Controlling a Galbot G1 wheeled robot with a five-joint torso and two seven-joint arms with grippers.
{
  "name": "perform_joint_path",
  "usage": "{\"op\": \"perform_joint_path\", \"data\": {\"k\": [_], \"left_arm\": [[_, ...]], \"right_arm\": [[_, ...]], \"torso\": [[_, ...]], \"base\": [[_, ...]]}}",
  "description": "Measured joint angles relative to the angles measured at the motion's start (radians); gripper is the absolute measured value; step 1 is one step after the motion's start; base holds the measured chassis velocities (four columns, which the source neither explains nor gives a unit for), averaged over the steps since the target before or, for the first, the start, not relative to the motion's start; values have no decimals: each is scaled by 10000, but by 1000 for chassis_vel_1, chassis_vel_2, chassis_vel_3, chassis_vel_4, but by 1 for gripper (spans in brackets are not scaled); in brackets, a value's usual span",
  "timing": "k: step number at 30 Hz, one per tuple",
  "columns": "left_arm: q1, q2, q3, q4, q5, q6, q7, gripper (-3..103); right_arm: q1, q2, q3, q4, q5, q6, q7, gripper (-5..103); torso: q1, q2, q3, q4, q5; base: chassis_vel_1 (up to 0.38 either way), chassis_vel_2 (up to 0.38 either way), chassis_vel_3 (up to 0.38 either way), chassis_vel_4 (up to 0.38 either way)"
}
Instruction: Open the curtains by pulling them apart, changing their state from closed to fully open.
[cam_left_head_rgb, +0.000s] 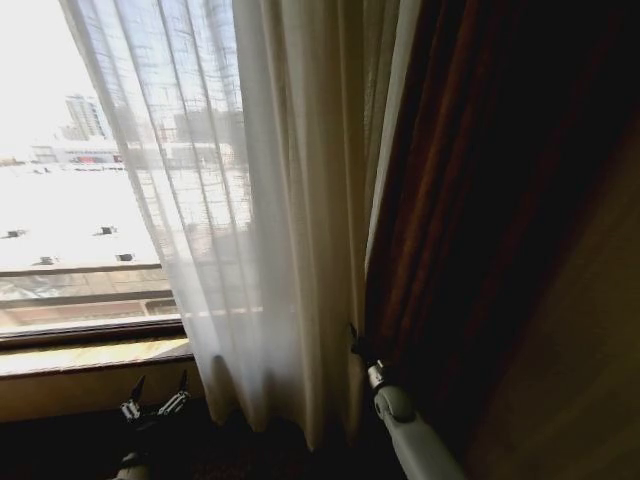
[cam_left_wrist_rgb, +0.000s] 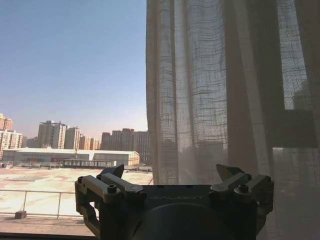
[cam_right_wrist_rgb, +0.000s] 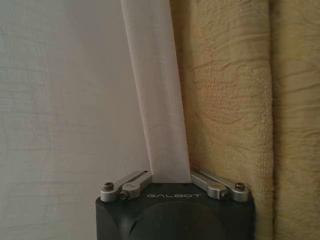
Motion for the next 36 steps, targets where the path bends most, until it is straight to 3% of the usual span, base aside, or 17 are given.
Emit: {"op": "perform_joint_path", "data": {"k": [4,9,15,20,21,23,25,29,32,34,36], "left_arm": [[0,-1,4,0,0,0,2,100],[0,0,2,0,0,0,0,100],[0,-1,3,0,0,0,2,100],[0,-1,2,0,0,0,0,100],[0,-1,3,0,0,0,1,100],[0,-1,3,0,0,0,1,100],[0,-1,3,0,0,0,1,100],[0,-1,3,0,0,0,0,100],[0,-1,3,0,0,0,1,100],[0,-1,3,0,0,0,1,100],[0,0,3,0,0,0,1,100]], "right_arm": [[560,-458,655,-810,269,209,908,0],[534,-860,854,-566,569,-259,1528,0],[39,-875,625,300,848,-670,1542,0],[-702,-888,135,1742,1732,-1325,914,-1],[-815,-889,90,1943,1791,-1375,830,4],[-960,-889,40,2172,1839,-1383,727,4],[-1511,-932,-67,2928,1819,-1303,480,20],[-1987,-995,-156,3498,1664,-1073,554,31],[-2457,-1092,-162,3998,1465,-970,456,47],[-2559,-1115,-153,4100,1405,-952,347,47],[-2764,-1158,-130,4283,1287,-880,143,58]], "torso": [[1,0,2,-1,-1],[1,-1,2,-5,-2],[1,-1,2,-5,0],[1,0,1,-2,-3],[1,0,1,-3,-4],[0,0,1,-3,-3],[0,0,1,-4,-3],[0,-1,1,-4,-3],[0,0,0,-4,-3],[0,0,0,-4,-4],[0,-1,0,-4,-3]], "base": [[0,0,0,0],[0,0,0,0],[0,0,0,0],[0,0,0,0],[0,0,0,0],[0,0,0,0],[0,0,0,0],[0,0,0,0],[0,0,0,0],[0,0,0,0],[0,0,0,0]]}}
